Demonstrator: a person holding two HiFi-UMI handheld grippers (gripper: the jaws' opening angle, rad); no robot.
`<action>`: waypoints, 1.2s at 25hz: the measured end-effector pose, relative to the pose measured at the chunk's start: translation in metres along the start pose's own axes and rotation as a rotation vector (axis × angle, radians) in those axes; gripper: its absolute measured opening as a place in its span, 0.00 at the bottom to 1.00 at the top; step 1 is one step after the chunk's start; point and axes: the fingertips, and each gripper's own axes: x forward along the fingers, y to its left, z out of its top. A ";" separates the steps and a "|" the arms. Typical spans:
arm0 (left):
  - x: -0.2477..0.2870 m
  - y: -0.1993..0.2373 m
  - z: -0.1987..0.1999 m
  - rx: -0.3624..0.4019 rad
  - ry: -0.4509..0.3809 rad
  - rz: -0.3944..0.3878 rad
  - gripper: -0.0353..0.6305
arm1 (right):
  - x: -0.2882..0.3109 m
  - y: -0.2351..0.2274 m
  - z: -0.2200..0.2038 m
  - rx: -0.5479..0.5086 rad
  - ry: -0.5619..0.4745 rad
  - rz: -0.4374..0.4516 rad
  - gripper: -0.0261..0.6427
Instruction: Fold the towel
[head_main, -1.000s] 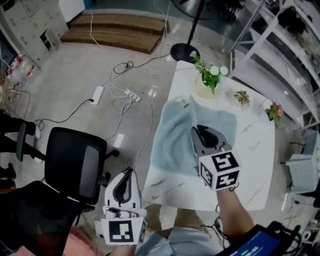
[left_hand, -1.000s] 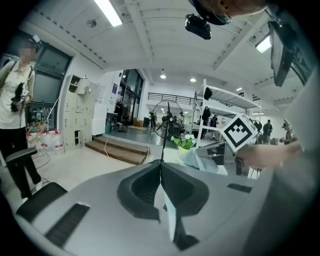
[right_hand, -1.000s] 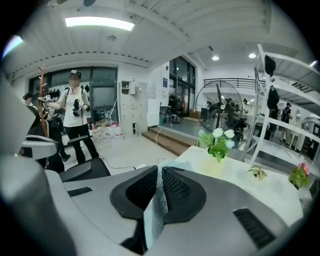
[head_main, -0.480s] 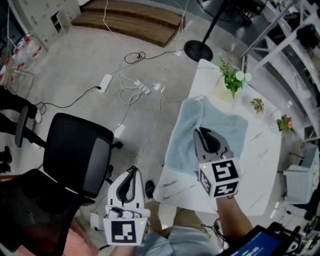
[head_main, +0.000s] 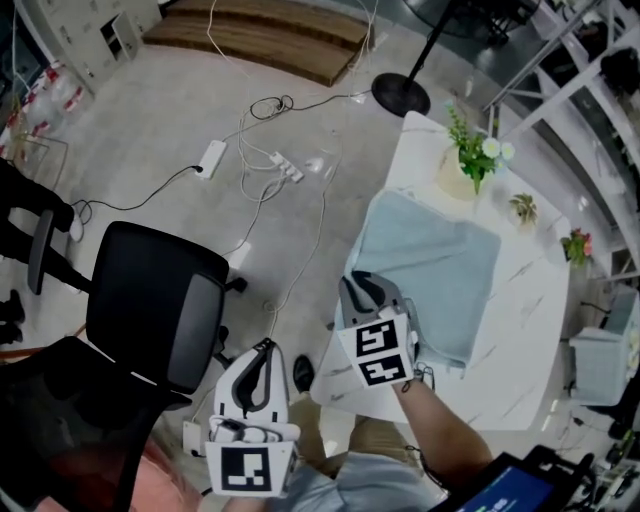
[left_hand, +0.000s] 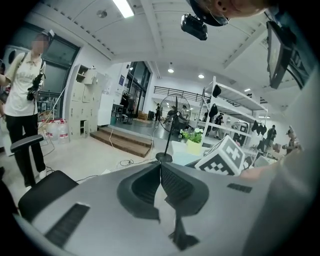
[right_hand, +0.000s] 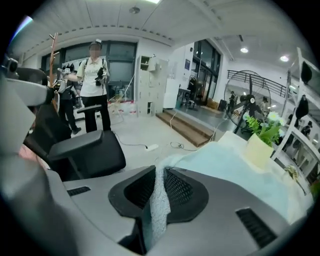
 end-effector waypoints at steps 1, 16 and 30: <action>0.000 0.000 -0.003 0.003 0.011 -0.002 0.06 | 0.006 0.009 -0.006 -0.011 0.027 0.033 0.16; 0.024 -0.046 0.034 0.111 -0.059 -0.043 0.07 | -0.147 -0.014 0.027 0.099 -0.258 0.315 0.38; 0.081 -0.143 -0.019 0.261 0.040 -0.211 0.07 | -0.191 -0.105 -0.172 -0.122 0.051 -0.085 0.08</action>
